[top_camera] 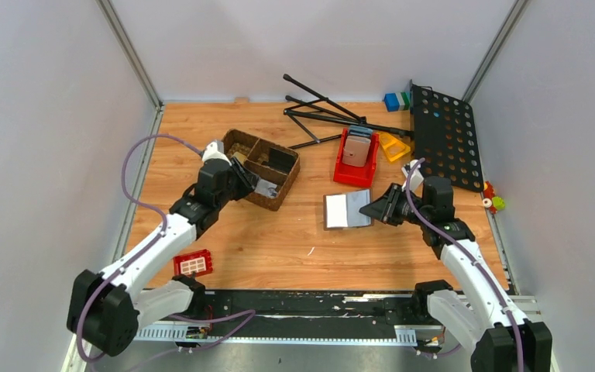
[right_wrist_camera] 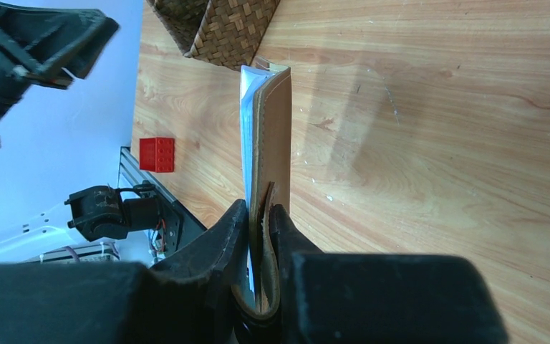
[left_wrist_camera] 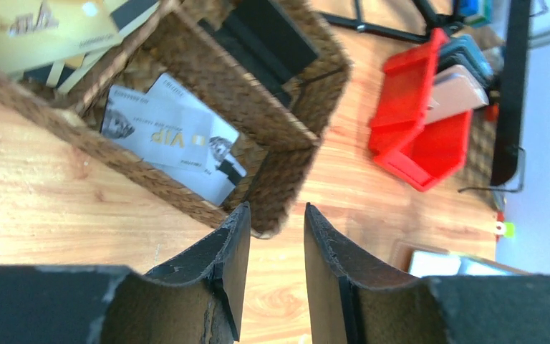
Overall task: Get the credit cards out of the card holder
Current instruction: Place the credit card in the storage box, then remove the credit card from the card holder.
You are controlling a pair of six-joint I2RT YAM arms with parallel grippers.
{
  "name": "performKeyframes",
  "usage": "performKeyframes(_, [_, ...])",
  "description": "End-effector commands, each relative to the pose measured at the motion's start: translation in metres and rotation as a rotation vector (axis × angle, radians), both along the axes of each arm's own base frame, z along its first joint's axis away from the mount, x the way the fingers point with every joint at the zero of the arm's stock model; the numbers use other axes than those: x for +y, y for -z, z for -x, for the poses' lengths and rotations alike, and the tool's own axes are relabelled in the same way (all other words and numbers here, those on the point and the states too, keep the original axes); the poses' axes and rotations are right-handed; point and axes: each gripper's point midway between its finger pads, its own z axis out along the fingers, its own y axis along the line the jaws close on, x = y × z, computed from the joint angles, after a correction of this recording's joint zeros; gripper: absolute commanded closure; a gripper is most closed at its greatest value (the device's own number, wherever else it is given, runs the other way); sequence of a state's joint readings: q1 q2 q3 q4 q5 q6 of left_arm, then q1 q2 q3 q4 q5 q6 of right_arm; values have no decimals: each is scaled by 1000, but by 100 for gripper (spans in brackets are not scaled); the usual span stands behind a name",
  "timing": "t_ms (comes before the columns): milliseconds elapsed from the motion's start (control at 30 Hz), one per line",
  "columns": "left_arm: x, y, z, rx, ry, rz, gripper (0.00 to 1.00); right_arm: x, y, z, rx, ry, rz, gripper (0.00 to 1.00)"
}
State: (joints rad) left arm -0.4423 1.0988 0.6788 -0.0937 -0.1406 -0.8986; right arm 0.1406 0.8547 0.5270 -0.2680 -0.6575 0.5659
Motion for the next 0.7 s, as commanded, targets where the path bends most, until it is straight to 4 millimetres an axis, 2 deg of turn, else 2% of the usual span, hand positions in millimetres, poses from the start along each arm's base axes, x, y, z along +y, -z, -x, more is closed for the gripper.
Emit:
performKeyframes(0, [2,-50,14,-126,142,-104,59,10,-37,-12,-120,-52,-61,100])
performKeyframes(100, [-2,-67,28,-195,211,-90,59,15,-41,-12,-114,-76,-98,100])
performKeyframes(233, [-11,-78,46,-266,309,-55,38,19,-44,-12,-115,-90,-138,100])
performKeyframes(400, [-10,-75,58,-287,348,-68,5,22,-56,-10,-148,-112,-165,100])
performKeyframes(433, [-8,-73,59,-282,341,-75,1,22,-58,-9,-159,-116,-166,100])
performKeyframes(567, [-7,-64,62,-273,326,-46,0,23,-71,-5,-209,-131,-187,100])
performKeyframes(667, [-29,-71,70,-340,418,73,0,24,-74,-3,-216,-129,-205,100])
